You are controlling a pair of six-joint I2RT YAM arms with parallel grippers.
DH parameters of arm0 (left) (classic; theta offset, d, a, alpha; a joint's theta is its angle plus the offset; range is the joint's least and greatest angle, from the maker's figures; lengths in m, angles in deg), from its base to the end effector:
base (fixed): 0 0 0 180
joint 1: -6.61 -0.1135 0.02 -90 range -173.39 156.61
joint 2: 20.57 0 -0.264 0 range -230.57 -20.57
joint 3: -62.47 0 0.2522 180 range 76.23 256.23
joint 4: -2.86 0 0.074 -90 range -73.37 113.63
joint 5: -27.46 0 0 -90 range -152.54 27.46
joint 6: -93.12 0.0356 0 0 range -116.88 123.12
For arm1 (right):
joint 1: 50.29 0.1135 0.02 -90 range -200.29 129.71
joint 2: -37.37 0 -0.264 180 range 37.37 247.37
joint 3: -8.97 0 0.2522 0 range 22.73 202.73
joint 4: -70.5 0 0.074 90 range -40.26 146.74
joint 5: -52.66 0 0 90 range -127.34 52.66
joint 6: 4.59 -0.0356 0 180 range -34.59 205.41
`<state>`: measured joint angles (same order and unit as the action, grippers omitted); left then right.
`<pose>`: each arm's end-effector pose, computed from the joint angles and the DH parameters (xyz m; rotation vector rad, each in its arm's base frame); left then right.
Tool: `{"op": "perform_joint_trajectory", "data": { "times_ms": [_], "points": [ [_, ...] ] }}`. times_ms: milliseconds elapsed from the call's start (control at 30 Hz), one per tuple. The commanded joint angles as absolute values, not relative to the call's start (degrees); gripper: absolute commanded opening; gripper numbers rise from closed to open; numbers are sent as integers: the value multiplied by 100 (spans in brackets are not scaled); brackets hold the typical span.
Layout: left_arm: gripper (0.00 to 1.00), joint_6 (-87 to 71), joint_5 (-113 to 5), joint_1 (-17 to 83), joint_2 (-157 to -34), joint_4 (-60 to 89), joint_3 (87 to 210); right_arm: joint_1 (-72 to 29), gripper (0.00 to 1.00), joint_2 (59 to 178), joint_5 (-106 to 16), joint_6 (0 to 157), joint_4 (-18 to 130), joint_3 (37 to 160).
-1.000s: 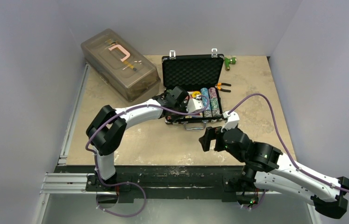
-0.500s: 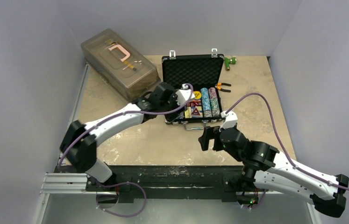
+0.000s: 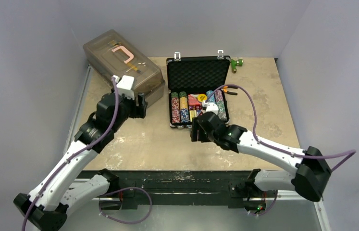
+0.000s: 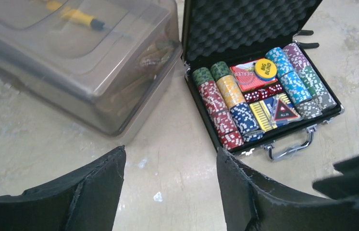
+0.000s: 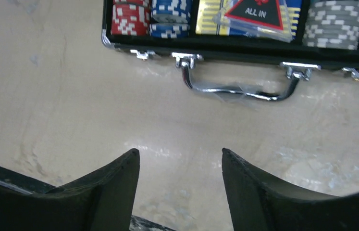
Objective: Pack up texas hold em set
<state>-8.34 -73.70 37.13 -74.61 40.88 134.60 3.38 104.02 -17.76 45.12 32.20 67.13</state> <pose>0.1819 -0.0992 0.3684 0.1881 1.9145 -0.3069 0.1509 0.1850 0.2403 -0.1147 2.3611 0.4052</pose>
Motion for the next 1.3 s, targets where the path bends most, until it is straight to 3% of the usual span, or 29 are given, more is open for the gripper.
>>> {"op": "perform_joint_trajectory", "data": {
  "times_ms": [0, 233, 400, 1267],
  "points": [
    [68, -1126, -7752, 3735, -6682, 3882, 12988, -375, 58, 11091, -2776, 4260, 4216, 7268],
    [70, -355, -7365, 3734, -6639, 4411, 13482, -611, 44, 12232, -2911, 4738, 4482, 8015],
    [69, -87, -7358, 3733, -6475, 4292, 12933, -727, 32, 12555, -2821, 4721, 4635, 8125],
    [65, 66, -7458, 3801, -6229, 4241, 12782, -907, 23, 13603, -3072, 4833, 5183, 8455]
  ]
}}
